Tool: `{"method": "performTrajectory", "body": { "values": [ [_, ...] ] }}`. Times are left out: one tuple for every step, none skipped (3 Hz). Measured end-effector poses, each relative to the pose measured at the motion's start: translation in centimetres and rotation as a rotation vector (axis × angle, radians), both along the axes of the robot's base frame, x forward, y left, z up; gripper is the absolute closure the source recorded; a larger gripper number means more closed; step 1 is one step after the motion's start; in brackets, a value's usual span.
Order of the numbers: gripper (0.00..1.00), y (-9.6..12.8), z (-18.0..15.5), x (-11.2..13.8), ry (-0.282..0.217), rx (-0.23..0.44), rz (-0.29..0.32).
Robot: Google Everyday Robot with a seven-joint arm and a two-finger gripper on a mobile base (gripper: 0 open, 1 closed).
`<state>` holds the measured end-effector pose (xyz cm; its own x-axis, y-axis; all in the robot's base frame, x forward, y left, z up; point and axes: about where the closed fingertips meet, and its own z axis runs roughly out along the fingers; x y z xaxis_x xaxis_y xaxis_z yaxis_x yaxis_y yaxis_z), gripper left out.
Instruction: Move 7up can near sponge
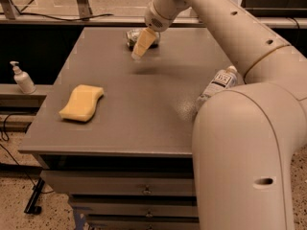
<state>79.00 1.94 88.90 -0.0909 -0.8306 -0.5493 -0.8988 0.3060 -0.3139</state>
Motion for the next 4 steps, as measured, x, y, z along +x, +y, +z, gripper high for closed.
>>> {"method": "performTrajectory", "body": {
  "values": [
    [0.0,0.1,-0.9,1.6,0.026,-0.001,-0.017],
    [0.0,-0.3,-1.8,2.8,0.063,0.01,-0.049],
    [0.0,-0.1,-2.2,3.6,0.083,0.022,-0.063],
    [0.0,0.5,-2.7,4.2,0.1,0.026,-0.061]
  ]
}}
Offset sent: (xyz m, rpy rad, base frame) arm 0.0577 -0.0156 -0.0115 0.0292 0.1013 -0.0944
